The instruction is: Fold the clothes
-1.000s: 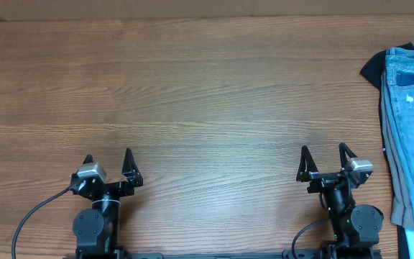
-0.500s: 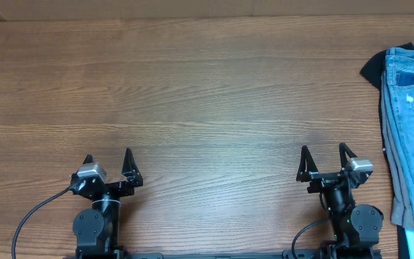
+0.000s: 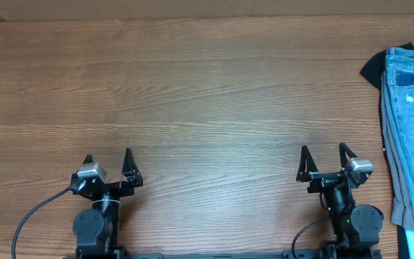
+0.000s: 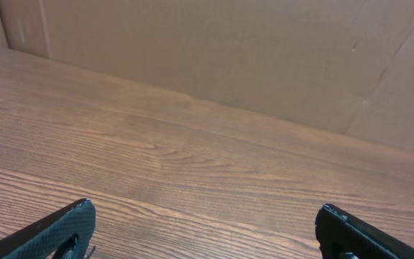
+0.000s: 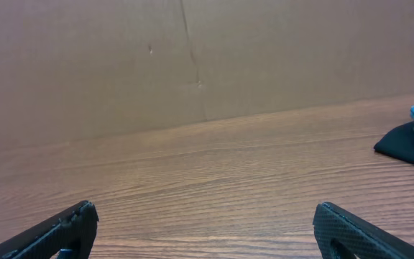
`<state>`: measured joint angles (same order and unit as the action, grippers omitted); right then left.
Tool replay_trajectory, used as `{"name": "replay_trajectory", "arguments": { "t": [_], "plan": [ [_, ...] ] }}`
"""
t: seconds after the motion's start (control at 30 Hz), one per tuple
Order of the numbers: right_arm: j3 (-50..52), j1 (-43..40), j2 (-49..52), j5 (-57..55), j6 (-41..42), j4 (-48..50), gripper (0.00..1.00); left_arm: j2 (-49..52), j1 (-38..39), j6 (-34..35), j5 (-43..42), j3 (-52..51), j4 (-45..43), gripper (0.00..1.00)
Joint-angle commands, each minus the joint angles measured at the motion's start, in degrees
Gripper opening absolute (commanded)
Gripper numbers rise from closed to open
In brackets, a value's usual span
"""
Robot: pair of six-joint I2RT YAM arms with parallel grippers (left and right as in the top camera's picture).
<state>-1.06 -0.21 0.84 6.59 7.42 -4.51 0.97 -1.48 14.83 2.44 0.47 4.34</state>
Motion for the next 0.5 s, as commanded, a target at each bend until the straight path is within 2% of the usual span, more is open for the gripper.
{"name": "replay_trajectory", "arguments": {
  "t": [0.0, 0.33, 0.4, 0.47],
  "plan": [
    [0.59, 0.37, -0.68, -0.55, -0.17, 0.28, 1.0, -0.35, -0.04, -0.9, 0.92, -0.17, -0.24, 1.0],
    [0.59, 0.37, -0.68, 0.0, 0.26, 2.38, 1.0, -0.33, -0.04, -0.9, 0.92, -0.17, -0.24, 1.0],
    [0.59, 0.44, -0.68, 3.87, 0.26, 5.14, 1.0, -0.35, -0.04, -0.9, 0.92, -0.17, -0.24, 1.0],
    [0.59, 0.48, -0.68, 13.46, 0.96, 7.63, 1.0, -0.35, -0.04, -0.9, 0.92, -0.17, -0.24, 1.0]
  ]
}}
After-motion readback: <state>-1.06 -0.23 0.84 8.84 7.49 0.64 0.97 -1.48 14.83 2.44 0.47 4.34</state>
